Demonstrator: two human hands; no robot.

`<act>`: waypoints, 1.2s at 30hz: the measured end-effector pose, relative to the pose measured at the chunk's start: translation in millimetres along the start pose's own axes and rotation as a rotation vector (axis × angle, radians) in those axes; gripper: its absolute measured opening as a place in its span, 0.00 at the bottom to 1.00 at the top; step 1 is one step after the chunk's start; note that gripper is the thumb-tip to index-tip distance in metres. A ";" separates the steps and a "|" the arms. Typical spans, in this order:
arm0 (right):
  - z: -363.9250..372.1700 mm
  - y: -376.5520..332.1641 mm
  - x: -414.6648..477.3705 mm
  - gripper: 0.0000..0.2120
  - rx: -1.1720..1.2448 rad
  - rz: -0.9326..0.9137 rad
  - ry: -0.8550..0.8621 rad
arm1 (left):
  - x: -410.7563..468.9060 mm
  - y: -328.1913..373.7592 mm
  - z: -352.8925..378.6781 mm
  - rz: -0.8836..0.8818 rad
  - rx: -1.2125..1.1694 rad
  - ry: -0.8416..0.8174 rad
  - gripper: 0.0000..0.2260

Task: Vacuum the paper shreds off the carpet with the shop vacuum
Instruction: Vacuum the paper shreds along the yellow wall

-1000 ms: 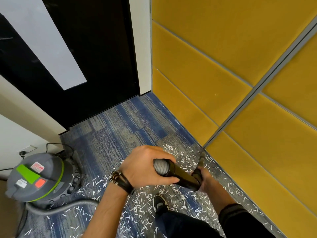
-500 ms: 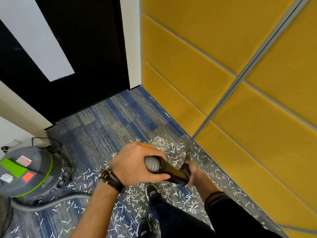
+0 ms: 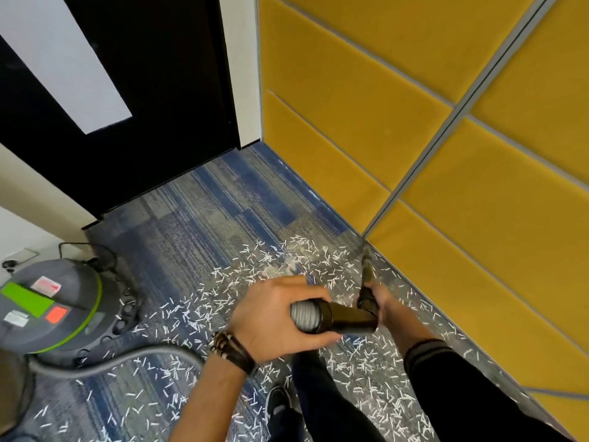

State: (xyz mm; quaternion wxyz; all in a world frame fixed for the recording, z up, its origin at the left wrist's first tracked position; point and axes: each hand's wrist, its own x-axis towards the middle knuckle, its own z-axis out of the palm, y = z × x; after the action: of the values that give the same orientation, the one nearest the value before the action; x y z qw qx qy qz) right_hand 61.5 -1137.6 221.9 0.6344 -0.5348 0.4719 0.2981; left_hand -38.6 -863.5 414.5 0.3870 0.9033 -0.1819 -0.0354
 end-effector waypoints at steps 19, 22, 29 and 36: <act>-55.1 17.4 -37.4 0.13 -0.079 -0.024 0.025 | -19.6 51.2 28.6 0.009 0.068 -0.006 0.26; -58.9 26.3 -33.0 0.14 -0.039 0.013 0.017 | -22.7 48.4 34.7 0.009 0.048 -0.027 0.25; -99.1 58.4 -20.4 0.13 0.140 0.034 0.052 | -16.8 63.6 50.6 0.072 0.050 -0.122 0.23; -152.3 68.4 -20.5 0.14 0.181 0.010 0.014 | -13.5 115.5 86.9 0.142 0.070 -0.152 0.23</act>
State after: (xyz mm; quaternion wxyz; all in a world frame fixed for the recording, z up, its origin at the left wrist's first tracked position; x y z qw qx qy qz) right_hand -49.2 -1264.1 216.2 0.6751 -0.4751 0.5041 0.2538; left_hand -103.7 -991.6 435.1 0.3416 0.8959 -0.2754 -0.0701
